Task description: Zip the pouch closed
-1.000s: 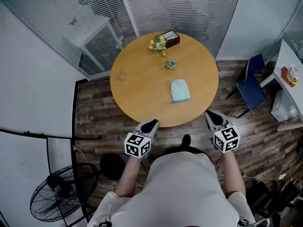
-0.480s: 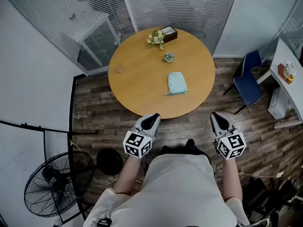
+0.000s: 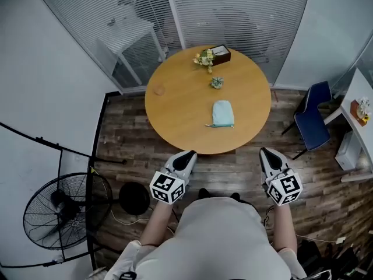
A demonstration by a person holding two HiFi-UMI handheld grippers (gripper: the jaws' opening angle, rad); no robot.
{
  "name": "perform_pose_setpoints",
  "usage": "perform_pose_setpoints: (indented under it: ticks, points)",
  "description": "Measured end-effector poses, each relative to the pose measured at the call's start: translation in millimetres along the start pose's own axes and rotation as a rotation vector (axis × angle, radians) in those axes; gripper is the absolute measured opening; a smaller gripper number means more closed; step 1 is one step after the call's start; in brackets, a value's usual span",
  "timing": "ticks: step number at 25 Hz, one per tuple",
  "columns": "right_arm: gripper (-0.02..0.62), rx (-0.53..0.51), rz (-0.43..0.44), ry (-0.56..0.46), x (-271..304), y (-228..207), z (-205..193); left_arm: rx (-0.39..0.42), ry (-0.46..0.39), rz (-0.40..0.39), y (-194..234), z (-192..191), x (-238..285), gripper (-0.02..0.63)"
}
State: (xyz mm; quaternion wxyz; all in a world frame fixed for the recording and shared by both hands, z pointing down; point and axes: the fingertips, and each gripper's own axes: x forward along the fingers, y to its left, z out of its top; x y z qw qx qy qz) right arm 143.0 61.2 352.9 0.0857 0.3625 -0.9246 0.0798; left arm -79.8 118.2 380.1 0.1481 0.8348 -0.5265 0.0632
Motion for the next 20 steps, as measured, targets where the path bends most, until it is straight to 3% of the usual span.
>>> perform_pose_setpoints:
  ticks: [20]
  points:
    - [0.003,0.013,0.073,-0.009,-26,-14,-2,-0.021,-0.04,0.083,-37,6,-6,0.037]
